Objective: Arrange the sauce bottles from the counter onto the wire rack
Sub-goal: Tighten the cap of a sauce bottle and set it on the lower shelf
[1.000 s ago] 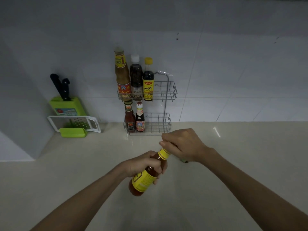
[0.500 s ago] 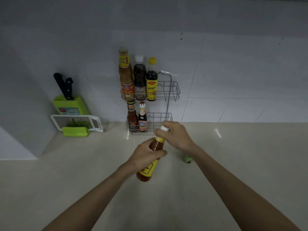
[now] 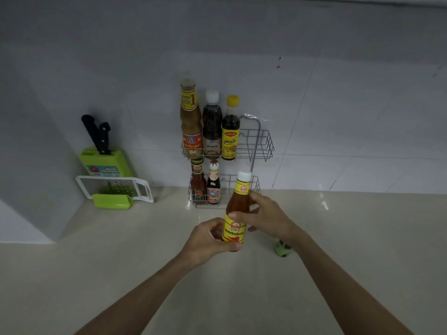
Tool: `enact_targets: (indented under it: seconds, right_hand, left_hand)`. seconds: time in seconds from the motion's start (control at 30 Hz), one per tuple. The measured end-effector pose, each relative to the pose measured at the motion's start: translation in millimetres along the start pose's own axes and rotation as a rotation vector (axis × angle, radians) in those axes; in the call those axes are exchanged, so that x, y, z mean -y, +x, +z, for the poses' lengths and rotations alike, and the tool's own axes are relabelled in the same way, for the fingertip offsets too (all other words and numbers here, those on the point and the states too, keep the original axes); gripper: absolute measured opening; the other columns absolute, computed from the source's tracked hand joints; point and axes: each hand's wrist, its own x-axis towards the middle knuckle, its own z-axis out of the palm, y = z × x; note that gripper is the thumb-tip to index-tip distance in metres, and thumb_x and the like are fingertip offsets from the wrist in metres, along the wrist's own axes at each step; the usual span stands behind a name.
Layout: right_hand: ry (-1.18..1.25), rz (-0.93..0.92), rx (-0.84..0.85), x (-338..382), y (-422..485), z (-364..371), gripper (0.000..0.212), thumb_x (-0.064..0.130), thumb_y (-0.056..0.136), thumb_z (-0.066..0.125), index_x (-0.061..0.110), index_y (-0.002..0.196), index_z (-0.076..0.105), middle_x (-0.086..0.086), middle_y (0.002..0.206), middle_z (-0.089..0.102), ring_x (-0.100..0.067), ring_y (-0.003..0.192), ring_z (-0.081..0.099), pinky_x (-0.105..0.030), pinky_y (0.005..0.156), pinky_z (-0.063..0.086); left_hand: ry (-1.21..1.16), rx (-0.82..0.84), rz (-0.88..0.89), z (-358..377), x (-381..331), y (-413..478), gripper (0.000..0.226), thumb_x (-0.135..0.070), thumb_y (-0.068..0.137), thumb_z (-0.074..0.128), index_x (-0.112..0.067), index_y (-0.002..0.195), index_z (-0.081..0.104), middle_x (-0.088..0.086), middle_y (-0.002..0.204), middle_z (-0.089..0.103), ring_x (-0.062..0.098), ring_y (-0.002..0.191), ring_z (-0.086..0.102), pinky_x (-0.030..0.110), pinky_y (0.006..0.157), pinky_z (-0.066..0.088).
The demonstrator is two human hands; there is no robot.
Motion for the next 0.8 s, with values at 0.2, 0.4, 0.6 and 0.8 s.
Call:
enact_targets:
  seconds: [0.2,0.4,0.6,0.8]
  right_hand:
    - [-0.124,-0.021,-0.229,-39.5,38.6,7.2,0.041,0.030,0.071,0.083,0.028,0.106,0.061,0.009,0.096,0.066,-0.015,0.079,0.067,-0.027,0.069,0.056]
    - [-0.076,-0.154,-0.423,-62.8,93.1,11.3,0.047,0.013,0.072,0.080,0.028,0.113,0.062,0.008,0.107,0.066,-0.006,0.099,0.061,-0.023,0.085,0.051]
    - [-0.161,-0.073,-0.331,-85.4,148.9,17.1,0.042,0.015,0.075,0.076,0.021,0.113,0.060,0.002,0.104,0.066,-0.012,0.094,0.061,-0.026,0.079,0.050]
    - [-0.293,0.039,-0.207,-92.3,184.4,17.9,0.037,0.024,0.075,0.072,0.017,0.106,0.055,-0.003,0.098,0.067,-0.020,0.087,0.062,-0.027,0.068,0.042]
  left_hand:
    - [0.244,0.036,-0.072,-15.4,15.7,58.5,0.084,-0.033,0.073,0.081,-0.018,0.144,0.038,-0.001,0.145,0.047,0.017,0.134,0.044,0.037,0.111,0.038]
    - [0.265,-0.193,0.013,-39.9,20.2,109.8,0.071,-0.012,0.081,0.073,-0.015,0.142,0.037,-0.010,0.126,0.048,0.006,0.113,0.046,0.018,0.092,0.035]
    - [0.174,-0.343,0.066,-37.0,37.3,132.2,0.060,-0.001,0.079,0.070,-0.014,0.133,0.049,-0.002,0.119,0.059,0.016,0.108,0.060,0.016,0.091,0.046]
    - [0.184,-0.327,0.071,-37.9,31.1,145.4,0.065,-0.007,0.081,0.070,-0.014,0.140,0.043,0.006,0.134,0.055,0.019,0.119,0.056,0.038,0.104,0.047]
